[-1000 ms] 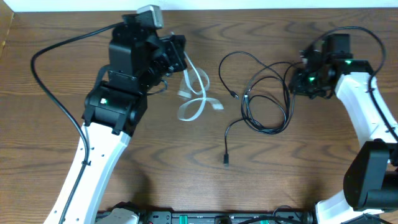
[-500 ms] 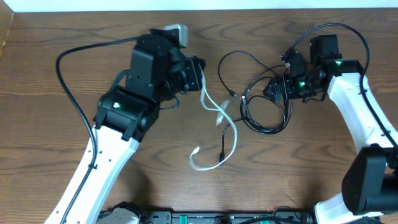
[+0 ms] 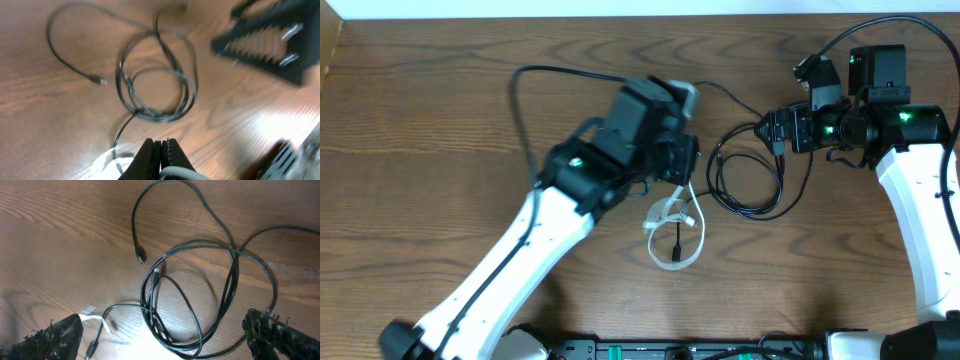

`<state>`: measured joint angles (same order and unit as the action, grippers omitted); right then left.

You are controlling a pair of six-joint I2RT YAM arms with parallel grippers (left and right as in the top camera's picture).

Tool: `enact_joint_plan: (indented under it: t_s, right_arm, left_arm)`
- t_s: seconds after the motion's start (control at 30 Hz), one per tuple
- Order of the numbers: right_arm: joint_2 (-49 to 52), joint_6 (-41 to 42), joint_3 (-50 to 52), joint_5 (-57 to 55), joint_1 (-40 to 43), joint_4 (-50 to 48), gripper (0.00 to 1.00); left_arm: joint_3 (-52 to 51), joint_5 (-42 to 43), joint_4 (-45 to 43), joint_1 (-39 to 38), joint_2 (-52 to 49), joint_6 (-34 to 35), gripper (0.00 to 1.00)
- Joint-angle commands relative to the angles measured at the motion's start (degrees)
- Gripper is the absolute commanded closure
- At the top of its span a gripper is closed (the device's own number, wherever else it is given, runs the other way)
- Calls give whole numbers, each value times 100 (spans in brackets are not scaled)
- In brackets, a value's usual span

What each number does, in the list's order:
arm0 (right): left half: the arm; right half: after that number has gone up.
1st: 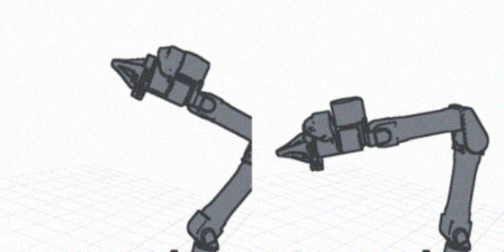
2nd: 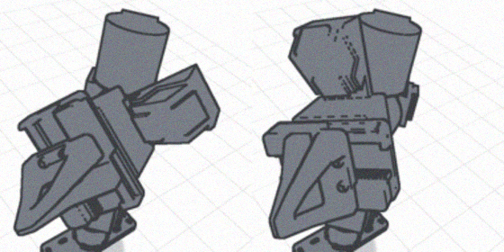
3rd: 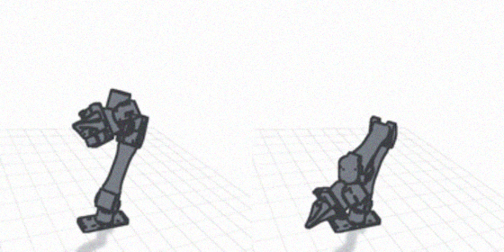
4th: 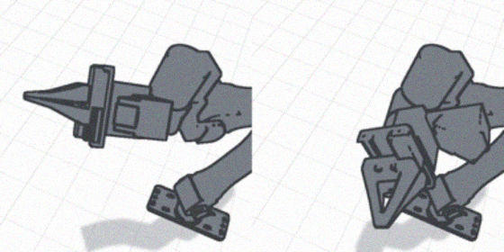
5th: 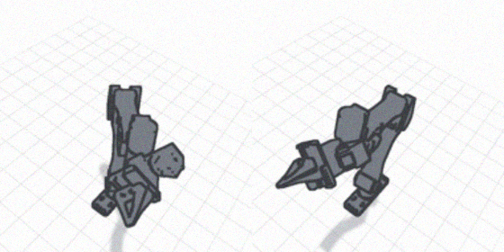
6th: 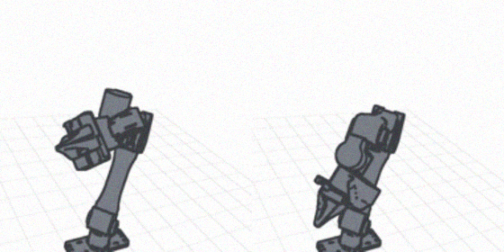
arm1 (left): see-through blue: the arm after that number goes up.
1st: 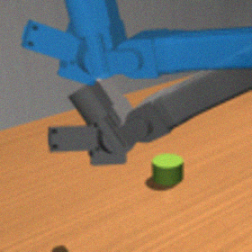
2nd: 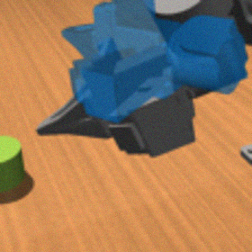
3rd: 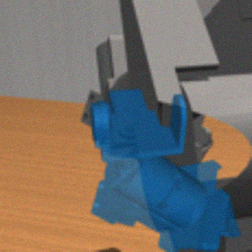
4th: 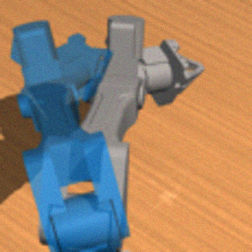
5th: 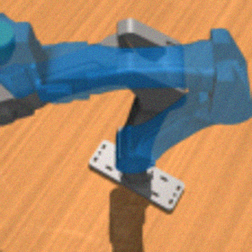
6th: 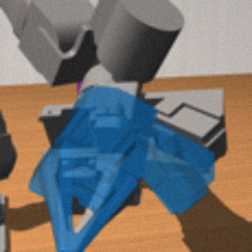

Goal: Untangle cables

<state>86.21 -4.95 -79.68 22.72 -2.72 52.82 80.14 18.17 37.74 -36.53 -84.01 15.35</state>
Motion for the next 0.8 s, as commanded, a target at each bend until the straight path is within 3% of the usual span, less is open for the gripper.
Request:
enact_joint_plan:
  t_s: [0.0, 0.17, 0.23, 0.33, 0.4, 0.57, 0.77]
  right_arm:
    - [4, 61, -57, 7, -37, 13, 1]
    - [4, 61, -57, -74, -37, 83, 1]
    - [4, 61, -55, -74, -37, 107, 1]
    - [4, 59, -55, -76, -37, 131, 1]
    - [4, 59, -55, -74, -37, 162, 1]
    - [20, 61, -44, -74, -87, 374, 1]
    - [142, 216, -42, -144, -382, 990, 4]
  left_arm:
    - [-13, 61, 122, -118, -354, -837, 92]
    - [-13, 20, 122, -116, -608, -1300, 83]
    - [-13, 20, 122, -116, -612, -1565, 71]
    - [-13, -256, 129, -116, -599, -1856, 43]
    - [-13, -542, 129, -116, -560, -1858, 38]
    - [2, -601, 131, 37, -201, -1797, 37]
    - [2, -579, 389, 614, 540, -1110, 37]
